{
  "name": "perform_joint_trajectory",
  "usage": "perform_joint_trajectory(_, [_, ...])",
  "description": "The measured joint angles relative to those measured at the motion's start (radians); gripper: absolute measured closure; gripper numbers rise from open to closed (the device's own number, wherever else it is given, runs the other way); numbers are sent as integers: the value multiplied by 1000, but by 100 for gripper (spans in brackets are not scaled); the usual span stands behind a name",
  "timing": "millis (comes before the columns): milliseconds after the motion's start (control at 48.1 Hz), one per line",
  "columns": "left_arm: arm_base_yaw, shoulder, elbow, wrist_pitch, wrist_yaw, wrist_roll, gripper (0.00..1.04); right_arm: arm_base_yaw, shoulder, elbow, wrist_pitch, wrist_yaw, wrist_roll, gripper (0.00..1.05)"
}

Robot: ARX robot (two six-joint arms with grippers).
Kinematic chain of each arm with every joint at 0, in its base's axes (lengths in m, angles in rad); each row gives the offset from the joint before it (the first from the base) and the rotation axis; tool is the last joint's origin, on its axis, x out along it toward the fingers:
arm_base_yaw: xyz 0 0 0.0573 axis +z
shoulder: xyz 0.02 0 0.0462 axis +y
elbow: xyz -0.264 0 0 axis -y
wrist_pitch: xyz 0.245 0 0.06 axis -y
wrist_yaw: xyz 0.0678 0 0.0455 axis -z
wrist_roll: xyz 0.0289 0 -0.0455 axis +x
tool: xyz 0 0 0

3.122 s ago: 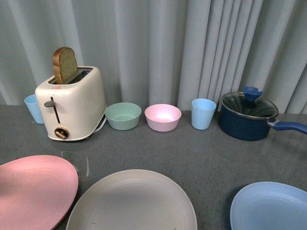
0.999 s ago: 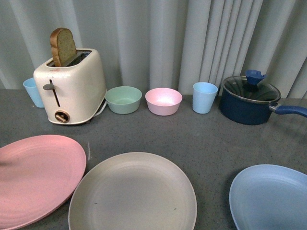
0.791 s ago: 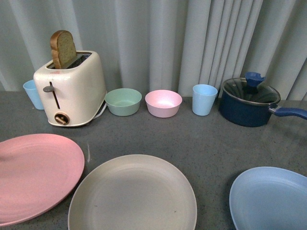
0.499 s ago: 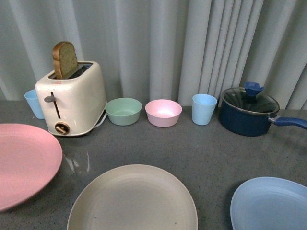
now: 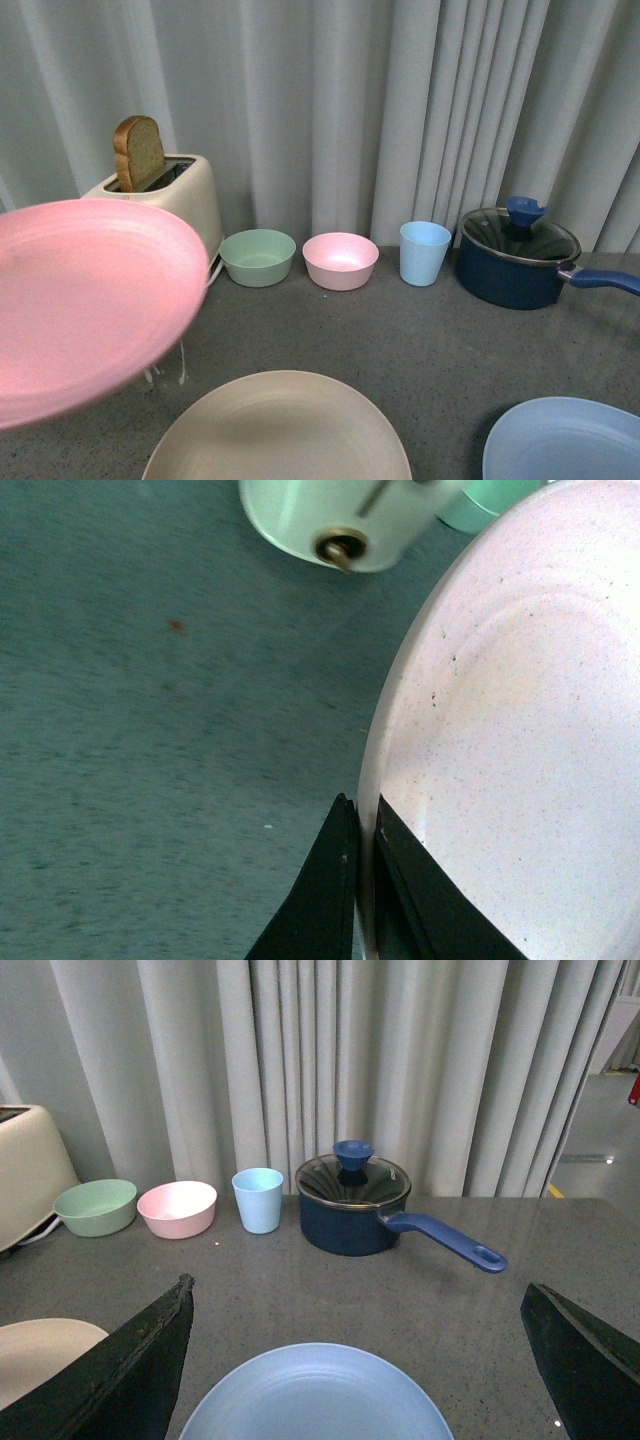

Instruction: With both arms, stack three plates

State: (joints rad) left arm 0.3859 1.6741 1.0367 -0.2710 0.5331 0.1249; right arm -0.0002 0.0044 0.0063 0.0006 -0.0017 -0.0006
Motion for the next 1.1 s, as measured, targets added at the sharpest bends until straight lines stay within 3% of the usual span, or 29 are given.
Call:
perform_joint_trajectory(166, [-211,-40,-133,89,-71,-96,101,0,0,0,0,0,0,7])
perform_joint_trajectory(437, [-397,-8,-188,169,-163,-186,101,0,0,0,0,0,0,7])
perform_joint_trajectory(1103, [-498,130,-201,247,-266,-257,101,0,0,0,0,0,0,7])
